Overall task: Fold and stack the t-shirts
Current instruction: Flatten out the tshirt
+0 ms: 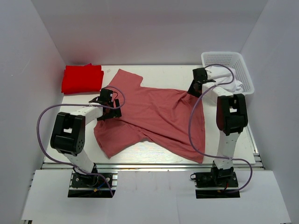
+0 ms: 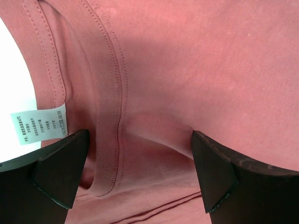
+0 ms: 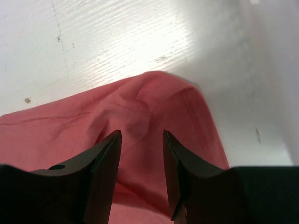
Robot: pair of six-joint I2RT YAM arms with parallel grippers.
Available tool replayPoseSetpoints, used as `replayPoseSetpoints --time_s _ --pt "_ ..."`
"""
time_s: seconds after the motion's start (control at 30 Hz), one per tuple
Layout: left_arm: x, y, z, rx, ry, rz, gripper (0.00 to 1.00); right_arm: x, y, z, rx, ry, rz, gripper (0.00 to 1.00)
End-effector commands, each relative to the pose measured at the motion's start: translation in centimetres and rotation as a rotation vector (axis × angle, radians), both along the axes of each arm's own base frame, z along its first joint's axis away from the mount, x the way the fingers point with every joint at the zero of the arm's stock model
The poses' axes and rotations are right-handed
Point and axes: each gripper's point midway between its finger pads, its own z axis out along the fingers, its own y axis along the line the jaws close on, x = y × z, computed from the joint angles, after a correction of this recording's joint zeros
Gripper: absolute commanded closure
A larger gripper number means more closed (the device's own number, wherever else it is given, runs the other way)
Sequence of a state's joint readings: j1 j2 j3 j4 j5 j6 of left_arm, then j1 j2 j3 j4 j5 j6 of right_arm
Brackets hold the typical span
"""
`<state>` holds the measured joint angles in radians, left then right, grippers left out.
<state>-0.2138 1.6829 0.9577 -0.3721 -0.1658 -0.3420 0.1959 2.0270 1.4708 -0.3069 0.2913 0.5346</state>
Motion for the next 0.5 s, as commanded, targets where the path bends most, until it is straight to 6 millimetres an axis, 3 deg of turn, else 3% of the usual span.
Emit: replayPoseSetpoints --time_s 0.0,0.23,0.3,0.47 --pt "1.0 0.2 1.0 0.001 -0.023 0.028 0.00 2.8 0.9 1.7 0.008 -0.077 0.065 0.54" --pt "1.0 0.6 0.9 0.018 -0.011 0.048 0.00 3.5 0.8 -0.7 -0.002 -0.012 0.076 0.54" --pt "1.0 0.6 0.9 0.018 -0.011 0.048 0.00 3.6 0.8 -1.2 -0.005 -0.005 0.079 0.58" --pt "0.8 0.9 0.8 0.036 -0.006 0.057 0.00 3.6 -0.1 -0.8 -0.041 -0.013 0.047 0.88"
